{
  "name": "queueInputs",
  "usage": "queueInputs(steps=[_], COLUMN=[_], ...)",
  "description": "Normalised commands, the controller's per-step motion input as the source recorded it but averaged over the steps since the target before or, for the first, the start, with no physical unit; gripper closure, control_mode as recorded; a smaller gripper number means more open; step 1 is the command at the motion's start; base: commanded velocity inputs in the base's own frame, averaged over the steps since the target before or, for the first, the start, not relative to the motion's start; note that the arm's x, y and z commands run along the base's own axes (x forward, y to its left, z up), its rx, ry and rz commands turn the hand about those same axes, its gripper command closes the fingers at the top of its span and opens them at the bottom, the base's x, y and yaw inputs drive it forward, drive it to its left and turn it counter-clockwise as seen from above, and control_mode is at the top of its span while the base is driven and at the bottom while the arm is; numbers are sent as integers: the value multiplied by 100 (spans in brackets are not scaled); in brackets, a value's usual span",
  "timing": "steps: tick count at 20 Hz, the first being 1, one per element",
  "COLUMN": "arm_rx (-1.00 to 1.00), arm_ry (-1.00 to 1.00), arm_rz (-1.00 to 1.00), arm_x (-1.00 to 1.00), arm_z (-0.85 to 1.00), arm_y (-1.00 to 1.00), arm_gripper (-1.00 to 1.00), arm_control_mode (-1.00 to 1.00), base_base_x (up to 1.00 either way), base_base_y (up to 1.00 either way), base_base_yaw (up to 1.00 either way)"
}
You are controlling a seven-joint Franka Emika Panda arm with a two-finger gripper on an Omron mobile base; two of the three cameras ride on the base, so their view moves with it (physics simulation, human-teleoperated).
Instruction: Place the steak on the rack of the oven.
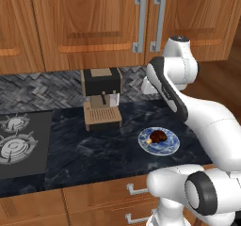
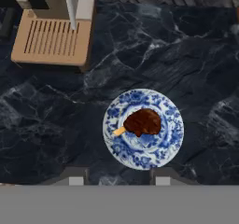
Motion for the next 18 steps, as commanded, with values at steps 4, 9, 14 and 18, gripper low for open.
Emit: queueInputs(steps=[4, 9, 14, 18], arm_rx=[1, 14, 20, 20], arm_ry=[-1, -1, 0, 0], arm_rz=[-20, -37, -24, -14], arm_x=[-16, -19, 2, 6], arm_z=[-11, -36, -42, -32], arm_y=[1, -3, -20, -22], arm_gripper=[-100, -100, -100, -100], arm_control_mode=[-100, -100, -100, -100], base_base_x=[0, 0, 0, 0], base_base_y=[0, 0, 0, 0], base_base_yaw=[0, 0, 0, 0])
